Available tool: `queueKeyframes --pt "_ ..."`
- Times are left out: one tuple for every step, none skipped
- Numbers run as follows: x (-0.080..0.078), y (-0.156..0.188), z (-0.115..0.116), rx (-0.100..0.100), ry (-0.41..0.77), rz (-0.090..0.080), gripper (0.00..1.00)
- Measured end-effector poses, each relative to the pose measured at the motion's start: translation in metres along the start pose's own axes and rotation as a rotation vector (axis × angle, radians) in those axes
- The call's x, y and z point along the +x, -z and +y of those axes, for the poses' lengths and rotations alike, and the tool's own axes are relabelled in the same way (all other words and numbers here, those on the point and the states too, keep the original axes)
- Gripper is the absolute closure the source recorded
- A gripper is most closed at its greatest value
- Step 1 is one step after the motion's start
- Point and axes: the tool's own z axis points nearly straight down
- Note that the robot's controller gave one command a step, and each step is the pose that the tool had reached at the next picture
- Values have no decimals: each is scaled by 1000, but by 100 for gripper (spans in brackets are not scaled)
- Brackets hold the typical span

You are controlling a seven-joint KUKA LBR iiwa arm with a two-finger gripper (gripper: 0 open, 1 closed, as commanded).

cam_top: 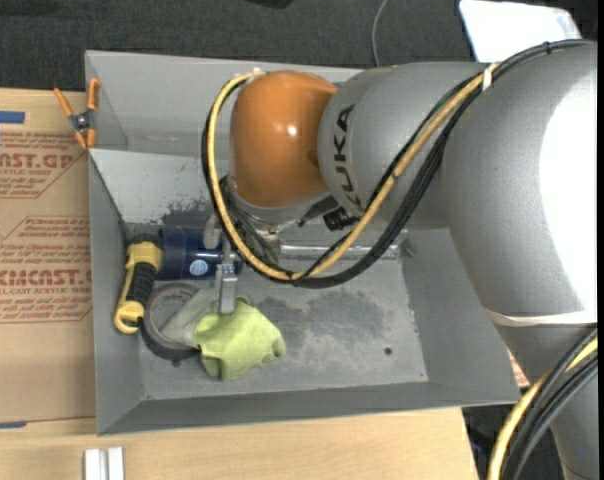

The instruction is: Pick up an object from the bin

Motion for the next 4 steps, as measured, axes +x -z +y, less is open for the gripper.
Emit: queueKeyframes --pt "-2 5 -1 -1 -2 -7 0" --pt "-19 -69 1 -10 -46 -40 0" --pt "-15 -72 1 -7 -43 -26 0" --pt "-13 -51 2 -15 -234 -44 0"
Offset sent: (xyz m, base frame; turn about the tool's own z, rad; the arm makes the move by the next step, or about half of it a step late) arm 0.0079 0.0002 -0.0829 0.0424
